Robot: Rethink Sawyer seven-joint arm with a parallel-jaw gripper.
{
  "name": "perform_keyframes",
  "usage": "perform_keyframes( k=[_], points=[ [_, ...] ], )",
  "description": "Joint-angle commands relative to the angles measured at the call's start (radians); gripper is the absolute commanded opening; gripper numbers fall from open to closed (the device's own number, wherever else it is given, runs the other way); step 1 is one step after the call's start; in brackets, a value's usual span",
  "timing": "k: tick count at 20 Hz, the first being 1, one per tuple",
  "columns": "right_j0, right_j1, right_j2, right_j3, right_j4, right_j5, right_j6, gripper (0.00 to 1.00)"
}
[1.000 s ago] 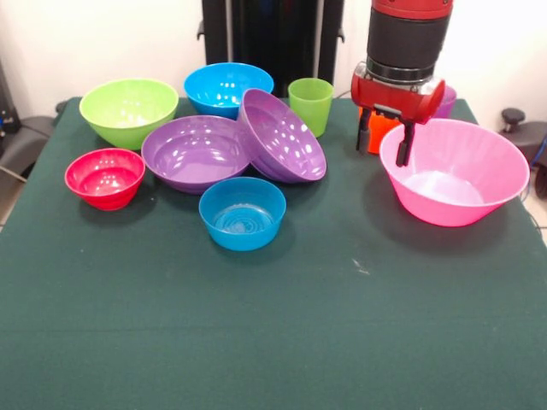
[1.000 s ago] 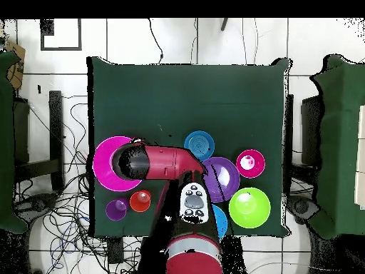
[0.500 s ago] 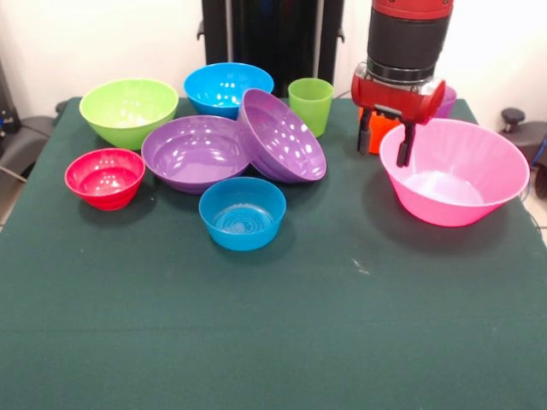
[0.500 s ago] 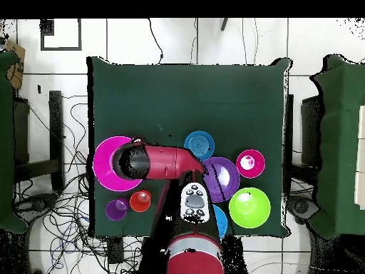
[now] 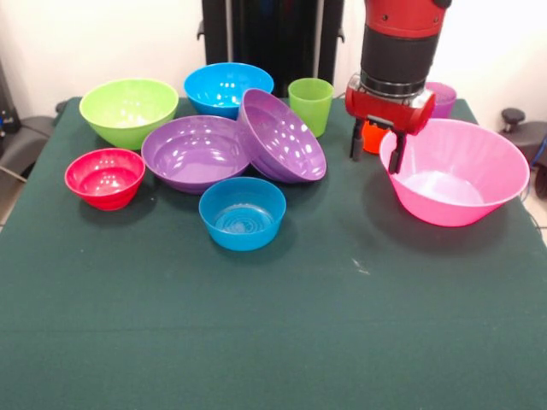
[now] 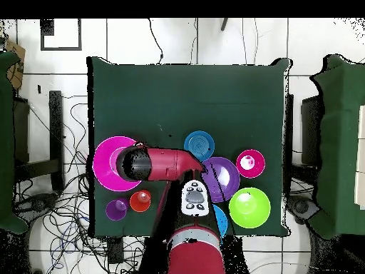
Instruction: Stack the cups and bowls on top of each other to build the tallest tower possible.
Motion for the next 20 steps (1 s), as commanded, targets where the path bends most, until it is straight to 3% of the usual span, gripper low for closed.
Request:
perform_keyframes(
  k=[1, 14, 16, 17, 18, 19, 20],
  points=[
    [-0.034, 0.082, 0.071, 0.036, -0.081, -0.079, -0.001, 1.00],
    [-0.046, 0.052, 0.100, 0.051, -0.067, -0.034, 0.005, 1.00],
    [-0.092, 0.017, 0.167, 0.103, -0.049, -0.012, -0.017, 1.00],
    [-0.176, 0.007, 0.274, 0.125, -0.077, -0.010, -0.116, 1.00],
    [-0.211, 0.004, 0.320, 0.109, -0.121, -0.014, -0.194, 1.00],
    [-0.299, 0.014, 0.433, 0.089, -0.183, -0.001, -0.338, 1.00],
    [-0.336, 0.021, 0.482, 0.085, -0.202, 0.014, -0.384, 1.00]
  ],
)
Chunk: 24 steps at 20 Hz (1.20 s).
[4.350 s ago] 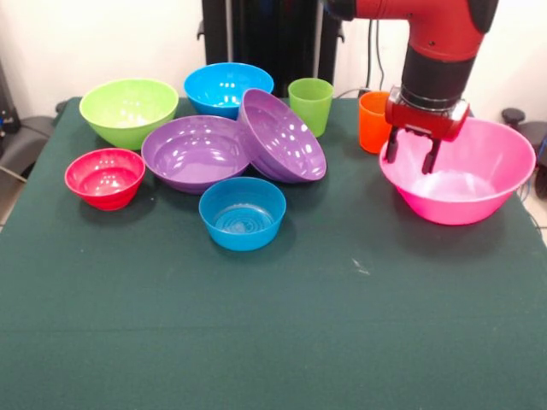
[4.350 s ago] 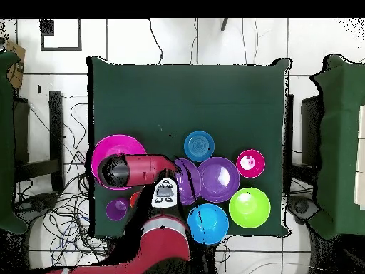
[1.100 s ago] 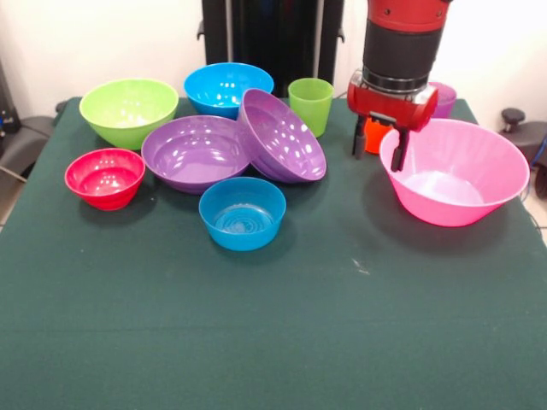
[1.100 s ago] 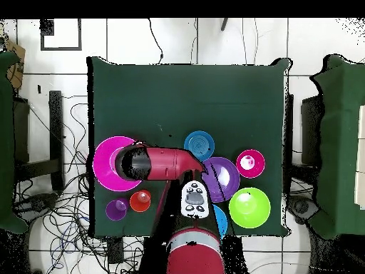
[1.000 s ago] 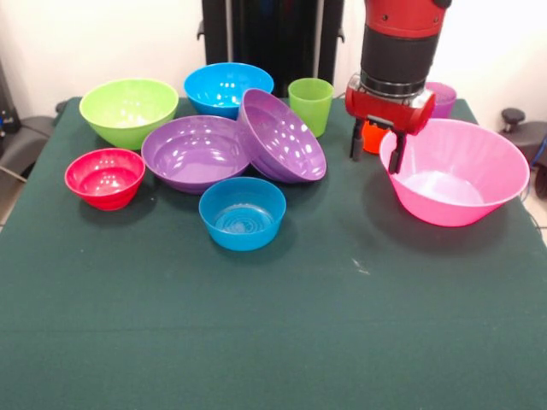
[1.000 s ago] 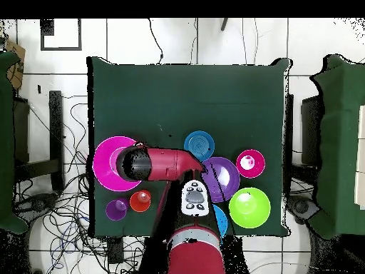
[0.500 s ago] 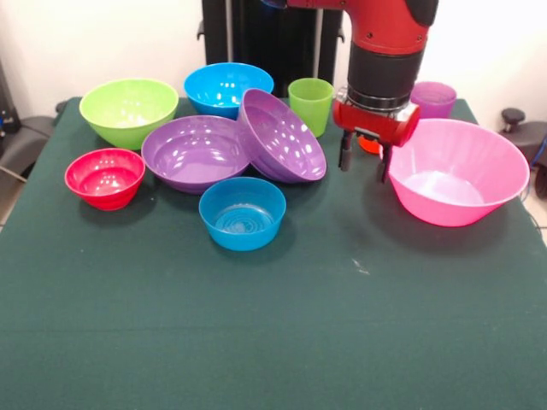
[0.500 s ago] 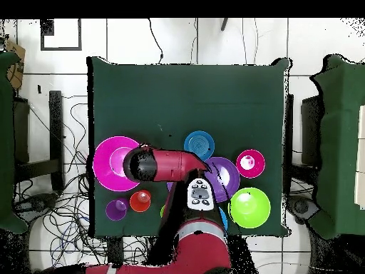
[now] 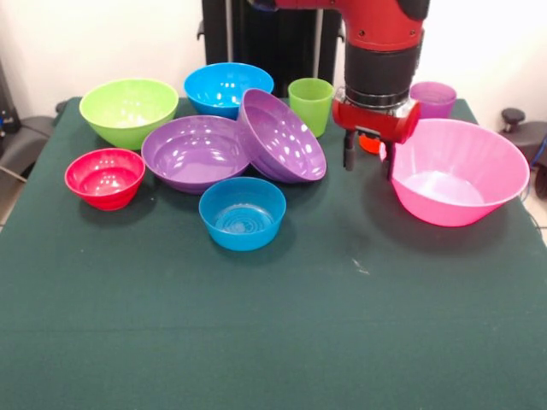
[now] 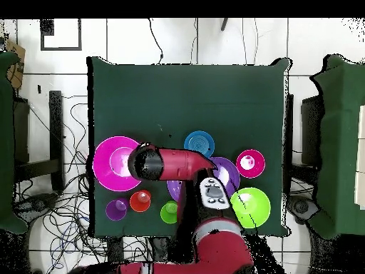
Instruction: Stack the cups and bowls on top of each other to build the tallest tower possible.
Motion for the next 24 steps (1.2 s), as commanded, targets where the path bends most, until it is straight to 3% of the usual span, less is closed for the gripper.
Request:
perform_keyframes(
  k=[1, 9, 14, 18, 24],
  points=[
    [-0.252, 0.022, 0.423, 0.045, -0.181, 0.072, -0.445, 1.00],
    [-0.367, -0.009, 0.531, 0.096, -0.293, 0.111, -0.402, 1.00],
    [-0.346, 0.003, 0.537, 0.094, -0.328, 0.091, -0.340, 1.00],
    [-0.354, -0.015, 0.569, 0.114, -0.318, 0.111, -0.310, 1.00],
    [-0.364, 0.022, 0.583, 0.137, -0.305, 0.075, -0.245, 1.00]
  ],
)
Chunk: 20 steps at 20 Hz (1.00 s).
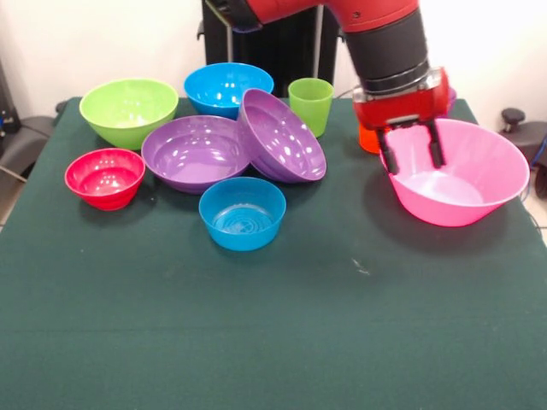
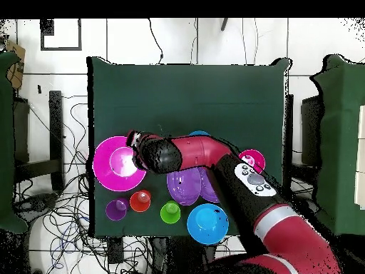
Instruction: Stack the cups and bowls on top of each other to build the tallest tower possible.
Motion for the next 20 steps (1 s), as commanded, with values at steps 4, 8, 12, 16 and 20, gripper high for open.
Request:
perform_keyframes(
  k=[4, 8, 12, 16, 20],
  points=[
    [0.010, 0.043, 0.073, 0.076, -0.069, 0.070, -0.095, 1.00],
    [0.028, 0.062, 0.019, 0.060, -0.096, 0.055, -0.079, 1.00],
    [0.033, 0.078, -0.013, 0.053, -0.119, 0.039, -0.070, 1.00],
    [0.039, 0.079, -0.041, 0.052, -0.140, 0.034, -0.052, 1.00],
    [0.028, 0.085, -0.046, 0.050, -0.163, 0.035, -0.064, 1.00]
  ],
)
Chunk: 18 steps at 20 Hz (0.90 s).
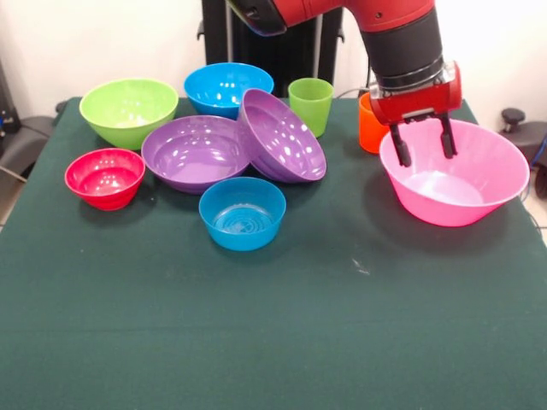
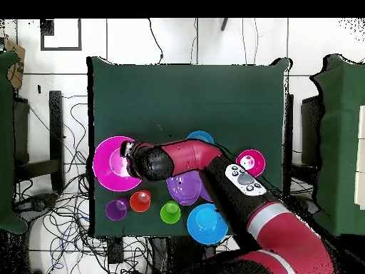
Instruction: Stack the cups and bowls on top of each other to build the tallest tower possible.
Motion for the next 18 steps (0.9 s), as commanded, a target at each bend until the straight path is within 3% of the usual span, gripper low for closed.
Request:
perform_keyframes(
  k=[1, 12, 18],
  points=[
    [0.012, 0.075, -0.058, 0.023, -0.099, 0.032, -0.060, 1.00],
    [-0.003, 0.101, -0.067, 0.004, -0.139, 0.038, -0.073, 1.00],
    [0.020, 0.131, -0.096, -0.027, -0.166, 0.014, -0.050, 1.00]
  ],
)
